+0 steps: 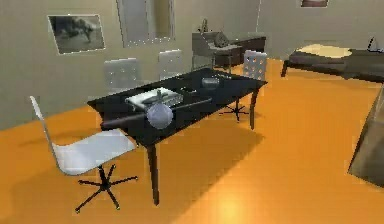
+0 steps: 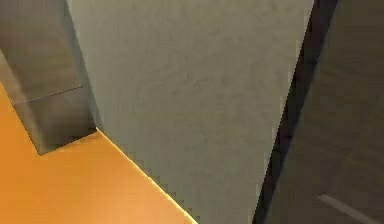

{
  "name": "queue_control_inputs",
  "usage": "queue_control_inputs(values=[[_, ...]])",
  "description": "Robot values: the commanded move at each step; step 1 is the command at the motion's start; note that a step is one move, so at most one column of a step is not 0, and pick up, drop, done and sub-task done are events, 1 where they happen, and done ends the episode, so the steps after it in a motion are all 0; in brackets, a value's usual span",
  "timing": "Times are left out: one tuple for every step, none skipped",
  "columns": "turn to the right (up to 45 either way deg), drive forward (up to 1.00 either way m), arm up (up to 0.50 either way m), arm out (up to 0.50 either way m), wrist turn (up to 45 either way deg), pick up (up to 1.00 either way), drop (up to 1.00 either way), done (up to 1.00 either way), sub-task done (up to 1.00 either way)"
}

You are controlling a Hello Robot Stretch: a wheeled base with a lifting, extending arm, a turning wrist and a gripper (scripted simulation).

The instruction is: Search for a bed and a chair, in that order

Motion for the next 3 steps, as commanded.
queue_control_inputs(values=[[33.0, 0.0, 0.0, 0.0, 0.0, 0.0, 0.0, 0.0, 0.0], [0.0, 1.0, 0.0, 0.0, 0.0, 0.0, 0.0, 0.0, 0.0], [3.0, 0.0, 0.0, 0.0, 0.0, 0.0, 0.0, 0.0, 0.0]])
